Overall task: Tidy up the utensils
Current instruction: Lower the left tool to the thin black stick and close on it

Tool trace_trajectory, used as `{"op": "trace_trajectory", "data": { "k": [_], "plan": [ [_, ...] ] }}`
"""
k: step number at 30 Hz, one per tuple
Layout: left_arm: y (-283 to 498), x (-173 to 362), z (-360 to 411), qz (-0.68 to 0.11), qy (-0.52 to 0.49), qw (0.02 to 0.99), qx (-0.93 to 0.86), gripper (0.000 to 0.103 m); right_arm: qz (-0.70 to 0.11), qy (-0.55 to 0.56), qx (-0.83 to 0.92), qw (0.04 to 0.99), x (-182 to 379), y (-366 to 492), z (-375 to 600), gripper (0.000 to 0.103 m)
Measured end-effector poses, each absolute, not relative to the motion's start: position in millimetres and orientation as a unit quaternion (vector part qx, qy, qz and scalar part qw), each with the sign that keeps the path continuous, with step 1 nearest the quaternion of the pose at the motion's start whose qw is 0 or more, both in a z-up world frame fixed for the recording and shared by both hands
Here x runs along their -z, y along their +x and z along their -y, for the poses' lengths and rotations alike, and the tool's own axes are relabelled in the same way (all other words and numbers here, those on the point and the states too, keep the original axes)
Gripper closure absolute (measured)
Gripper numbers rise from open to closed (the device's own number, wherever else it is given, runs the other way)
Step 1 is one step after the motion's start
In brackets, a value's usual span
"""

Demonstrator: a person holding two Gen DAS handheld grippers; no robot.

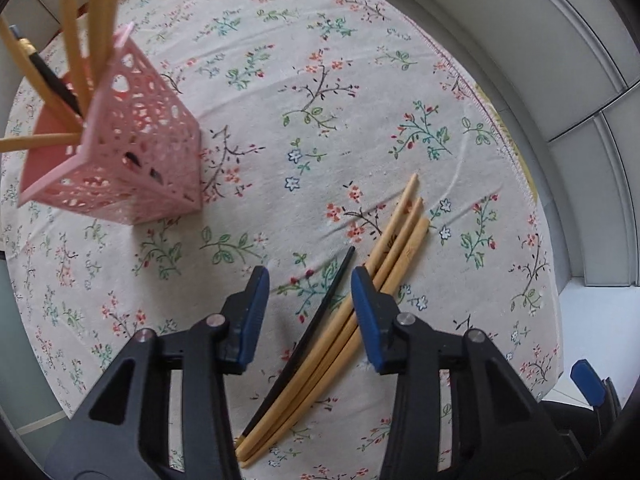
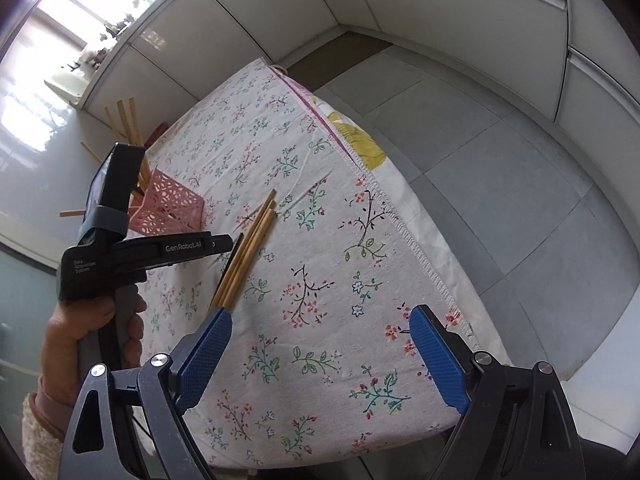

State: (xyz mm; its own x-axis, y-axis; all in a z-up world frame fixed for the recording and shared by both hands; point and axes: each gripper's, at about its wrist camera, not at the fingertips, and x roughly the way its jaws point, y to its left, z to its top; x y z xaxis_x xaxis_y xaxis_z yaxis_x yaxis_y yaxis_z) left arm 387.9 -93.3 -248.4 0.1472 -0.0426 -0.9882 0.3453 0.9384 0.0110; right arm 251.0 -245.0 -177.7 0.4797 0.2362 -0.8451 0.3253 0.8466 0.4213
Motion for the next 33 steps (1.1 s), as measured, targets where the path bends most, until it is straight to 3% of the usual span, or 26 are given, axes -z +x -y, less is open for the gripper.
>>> {"op": "trace_trajectory", "data": {
  "k": [3,11,18,27,28,31,33],
  "plan": [
    [391,255,100,-0.643,0.131,0.743,0.128,0.061,-0.515,0.288,0.027,0.807,180,252,248,0.011],
    [392,266,108,-0.649,0.141,0.732,0.149,0.09,-0.526,0.289,0.029,0.8,184,254,248,0.011],
    [385,269,82,-0.635,0.107,0.751,0.146,0.095,-0.537,0.284,0.044,0.793,191,264,245,0.011],
    [344,265,-22,-0.613,0.01,0.783,0.107,0.098,-0.561,0.289,0.07,0.773,199,332,223,0.013],
    [338,264,-33,-0.608,0.0,0.787,0.105,0.098,-0.57,0.31,0.07,0.758,205,347,221,0.015],
    [325,253,-58,-0.585,-0.029,0.804,0.099,0.098,-0.593,0.35,0.07,0.722,221,371,212,0.037],
    [323,242,-70,-0.574,-0.05,0.811,0.103,0.098,-0.609,0.351,0.068,0.708,231,382,204,0.06]
  ]
}}
